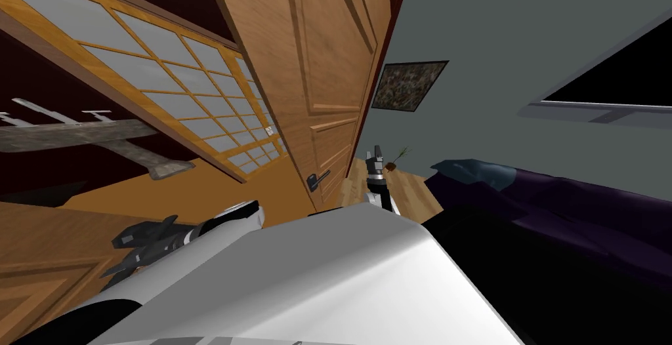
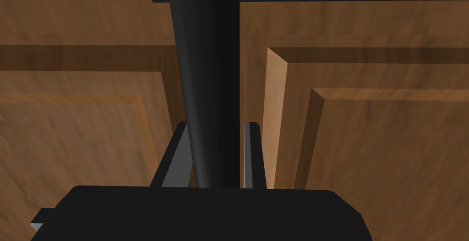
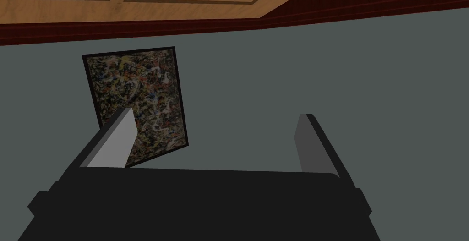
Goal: Push the door open
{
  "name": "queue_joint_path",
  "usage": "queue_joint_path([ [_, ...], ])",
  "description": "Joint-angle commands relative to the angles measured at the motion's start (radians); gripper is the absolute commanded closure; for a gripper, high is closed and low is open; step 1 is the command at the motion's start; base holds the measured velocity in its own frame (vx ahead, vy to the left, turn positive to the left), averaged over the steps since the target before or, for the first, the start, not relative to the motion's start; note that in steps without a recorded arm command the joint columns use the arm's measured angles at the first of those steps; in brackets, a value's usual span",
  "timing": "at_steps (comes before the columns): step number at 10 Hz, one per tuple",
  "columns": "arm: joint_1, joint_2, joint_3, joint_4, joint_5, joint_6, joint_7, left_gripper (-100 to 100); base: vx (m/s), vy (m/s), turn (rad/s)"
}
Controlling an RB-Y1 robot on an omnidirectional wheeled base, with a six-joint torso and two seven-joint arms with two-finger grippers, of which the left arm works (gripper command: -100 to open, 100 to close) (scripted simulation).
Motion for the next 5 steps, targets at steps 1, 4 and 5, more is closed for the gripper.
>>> queue_joint_path([
  [1, -0.007, 0.014, -0.028, 0.004, 0.016, -0.017, -0.011, 100, 0.012, 0.090, -0.022],
  [4, 0.009, 0.033, -0.040, 0.007, 0.095, -0.050, -0.054, 100, 0.000, 0.139, -0.128],
  [5, 0.015, 0.041, -0.037, 0.008, 0.127, -0.063, -0.071, 100, 0.000, 0.159, -0.088],
])
